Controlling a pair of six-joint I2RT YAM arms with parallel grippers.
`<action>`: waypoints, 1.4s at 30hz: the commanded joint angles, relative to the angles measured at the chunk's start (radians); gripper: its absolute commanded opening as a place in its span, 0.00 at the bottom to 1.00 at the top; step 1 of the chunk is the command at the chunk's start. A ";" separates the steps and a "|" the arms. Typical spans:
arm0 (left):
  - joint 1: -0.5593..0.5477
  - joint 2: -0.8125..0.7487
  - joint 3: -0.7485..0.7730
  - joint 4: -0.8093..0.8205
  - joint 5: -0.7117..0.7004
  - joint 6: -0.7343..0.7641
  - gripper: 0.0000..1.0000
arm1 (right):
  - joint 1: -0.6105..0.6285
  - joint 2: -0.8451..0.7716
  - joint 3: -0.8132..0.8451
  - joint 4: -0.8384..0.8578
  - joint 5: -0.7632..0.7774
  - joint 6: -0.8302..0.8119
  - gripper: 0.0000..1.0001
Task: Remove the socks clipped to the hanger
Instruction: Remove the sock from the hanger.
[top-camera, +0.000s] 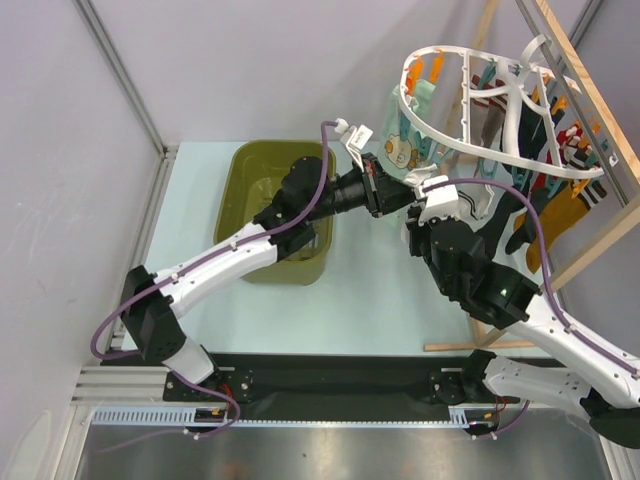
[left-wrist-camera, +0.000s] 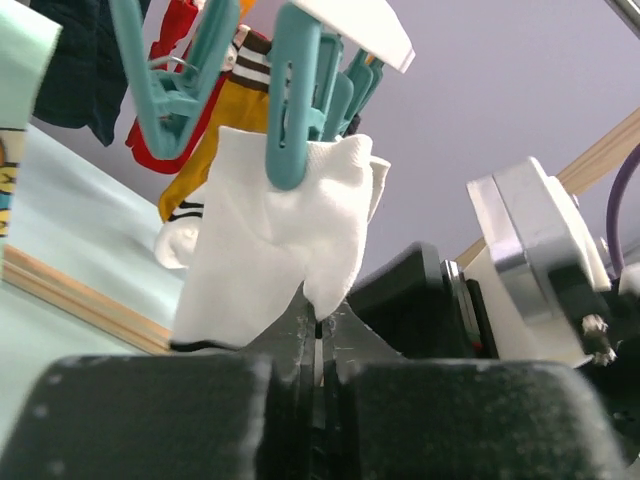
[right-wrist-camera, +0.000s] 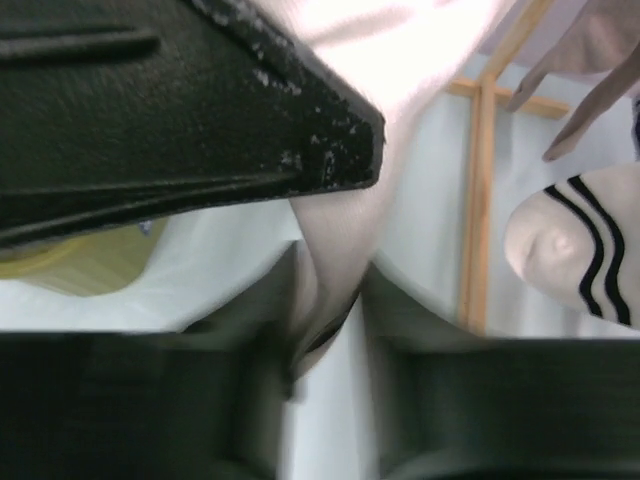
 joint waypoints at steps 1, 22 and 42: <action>0.007 -0.041 0.050 0.010 0.023 -0.019 0.10 | 0.005 -0.030 -0.015 0.069 0.027 -0.002 0.20; 0.063 0.177 0.567 -0.487 -0.049 0.145 0.58 | 0.004 -0.112 -0.104 0.188 -0.070 0.072 0.00; -0.030 0.212 0.670 -0.542 -0.216 0.404 0.64 | -0.007 -0.102 -0.124 0.251 -0.102 0.070 0.00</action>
